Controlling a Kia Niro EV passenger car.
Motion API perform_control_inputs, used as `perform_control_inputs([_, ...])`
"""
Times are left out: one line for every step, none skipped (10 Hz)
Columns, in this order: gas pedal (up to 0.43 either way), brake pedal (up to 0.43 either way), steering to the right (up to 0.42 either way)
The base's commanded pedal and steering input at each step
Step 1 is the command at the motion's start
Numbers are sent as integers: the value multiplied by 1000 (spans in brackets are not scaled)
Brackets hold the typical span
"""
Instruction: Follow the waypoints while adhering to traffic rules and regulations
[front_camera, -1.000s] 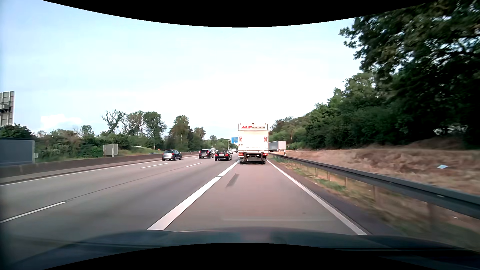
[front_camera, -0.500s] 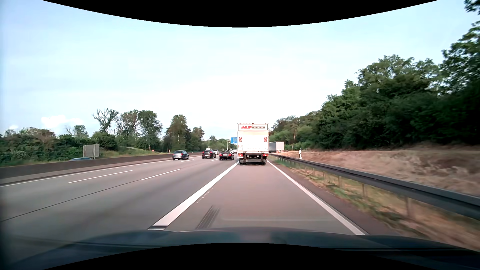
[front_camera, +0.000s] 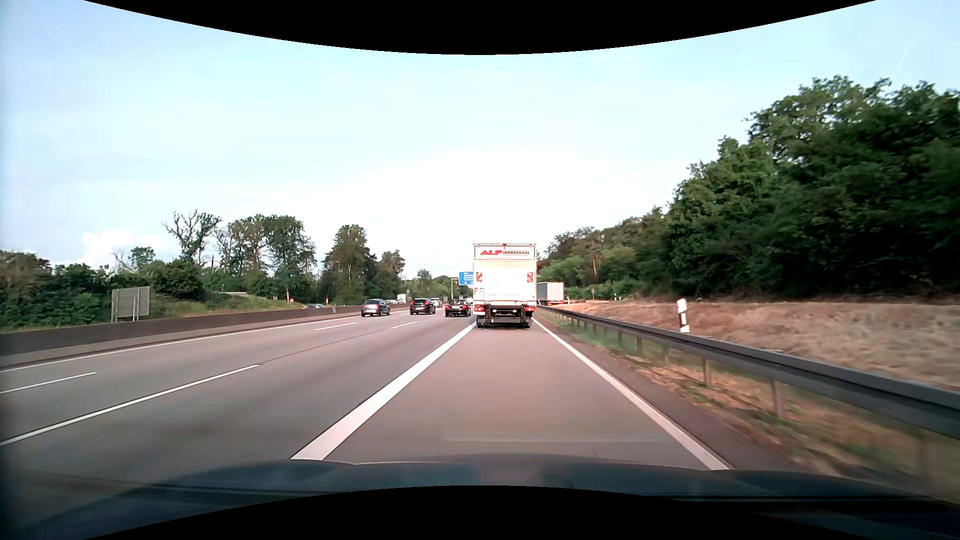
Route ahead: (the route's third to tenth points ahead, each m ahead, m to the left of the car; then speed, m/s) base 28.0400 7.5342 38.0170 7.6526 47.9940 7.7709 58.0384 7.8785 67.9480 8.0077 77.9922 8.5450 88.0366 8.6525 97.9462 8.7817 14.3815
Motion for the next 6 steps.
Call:
perform_control_inputs([0,67,-4])
perform_control_inputs([0,67,-4])
perform_control_inputs([0,61,-4])
perform_control_inputs([0,37,-4])
perform_control_inputs([0,6,-4])
perform_control_inputs([0,0,-4])
